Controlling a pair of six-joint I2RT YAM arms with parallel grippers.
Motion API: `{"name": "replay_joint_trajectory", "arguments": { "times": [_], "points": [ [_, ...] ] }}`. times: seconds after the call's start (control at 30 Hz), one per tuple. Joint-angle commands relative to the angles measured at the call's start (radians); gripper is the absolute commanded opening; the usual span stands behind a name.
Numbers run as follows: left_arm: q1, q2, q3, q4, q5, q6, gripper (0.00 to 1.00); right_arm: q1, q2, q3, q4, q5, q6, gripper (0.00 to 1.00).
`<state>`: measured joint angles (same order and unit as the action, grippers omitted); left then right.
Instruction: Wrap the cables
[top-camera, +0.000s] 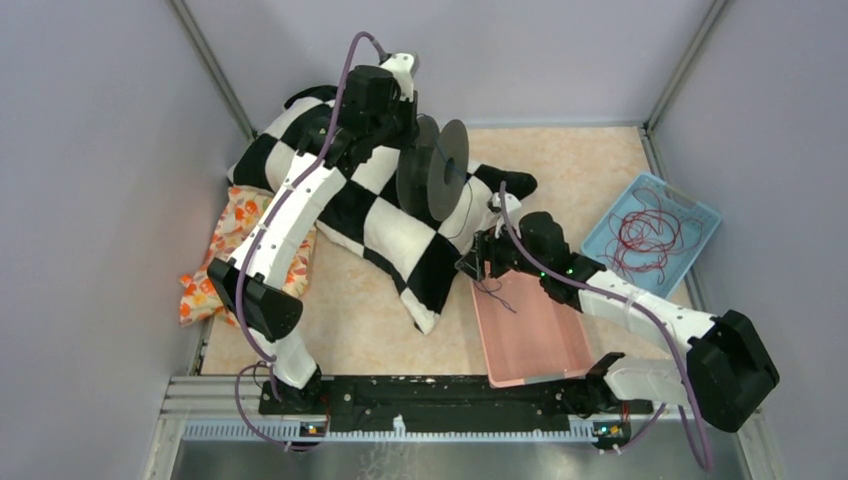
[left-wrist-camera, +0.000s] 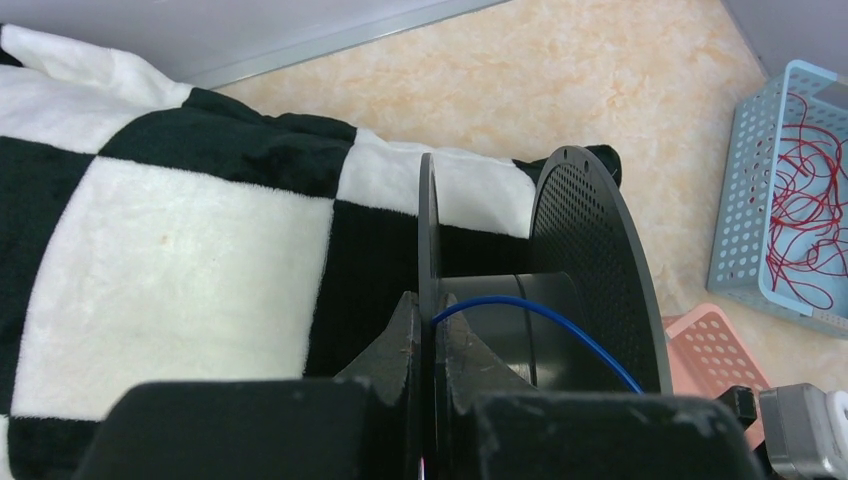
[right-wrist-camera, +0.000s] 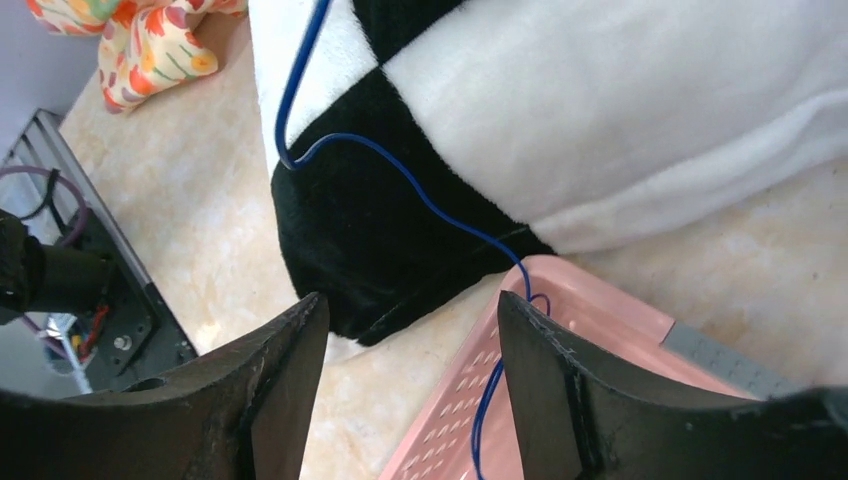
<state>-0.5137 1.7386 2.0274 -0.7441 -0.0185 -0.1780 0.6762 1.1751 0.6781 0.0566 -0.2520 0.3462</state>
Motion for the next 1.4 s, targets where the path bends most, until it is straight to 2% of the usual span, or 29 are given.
{"name": "replay_joint_trajectory", "arguments": {
  "times": [0.0, 0.13, 0.27, 0.37, 0.73, 0.8, 0.93, 1.07, 1.13, 1.2, 1.37],
  "points": [
    [0.041, -0.043, -0.049, 0.035, 0.055, -0.001, 0.00, 0.012, 0.052, 0.005, 0.102, -0.017, -0.138, 0.64],
    [0.041, -0.044, -0.052, 0.037, 0.060, 0.002, 0.00, 0.013, 0.079, -0.009, 0.152, 0.010, -0.167, 0.63],
    [0.041, -0.049, -0.066, 0.039, 0.070, 0.006, 0.00, 0.013, 0.099, -0.019, 0.192, 0.059, -0.213, 0.52],
    [0.041, -0.054, -0.074, 0.041, 0.071, 0.009, 0.00, 0.012, 0.117, -0.020, 0.205, 0.094, -0.235, 0.50],
    [0.043, -0.068, -0.109, 0.058, 0.063, -0.003, 0.00, 0.025, 0.213, -0.001, 0.217, 0.078, -0.279, 0.46],
    [0.042, -0.072, -0.111, 0.061, 0.063, -0.002, 0.00, 0.024, 0.218, -0.002, 0.228, 0.088, -0.271, 0.42],
    [0.041, -0.078, -0.119, 0.065, 0.069, 0.000, 0.00, 0.024, 0.236, 0.011, 0.220, 0.124, -0.265, 0.26],
    [0.041, -0.089, -0.145, 0.081, 0.076, -0.004, 0.00, 0.025, 0.244, 0.021, 0.208, 0.146, -0.274, 0.20],
    [0.042, -0.094, -0.153, 0.083, 0.072, -0.006, 0.00, 0.025, 0.232, 0.030, 0.188, 0.157, -0.271, 0.12],
    [0.041, -0.100, -0.161, 0.092, 0.070, -0.005, 0.00, 0.024, 0.206, 0.037, 0.163, 0.189, -0.256, 0.00],
    [0.044, -0.102, -0.153, 0.102, 0.056, 0.003, 0.00, 0.024, 0.093, 0.047, 0.055, 0.324, -0.284, 0.00]
  ]
}}
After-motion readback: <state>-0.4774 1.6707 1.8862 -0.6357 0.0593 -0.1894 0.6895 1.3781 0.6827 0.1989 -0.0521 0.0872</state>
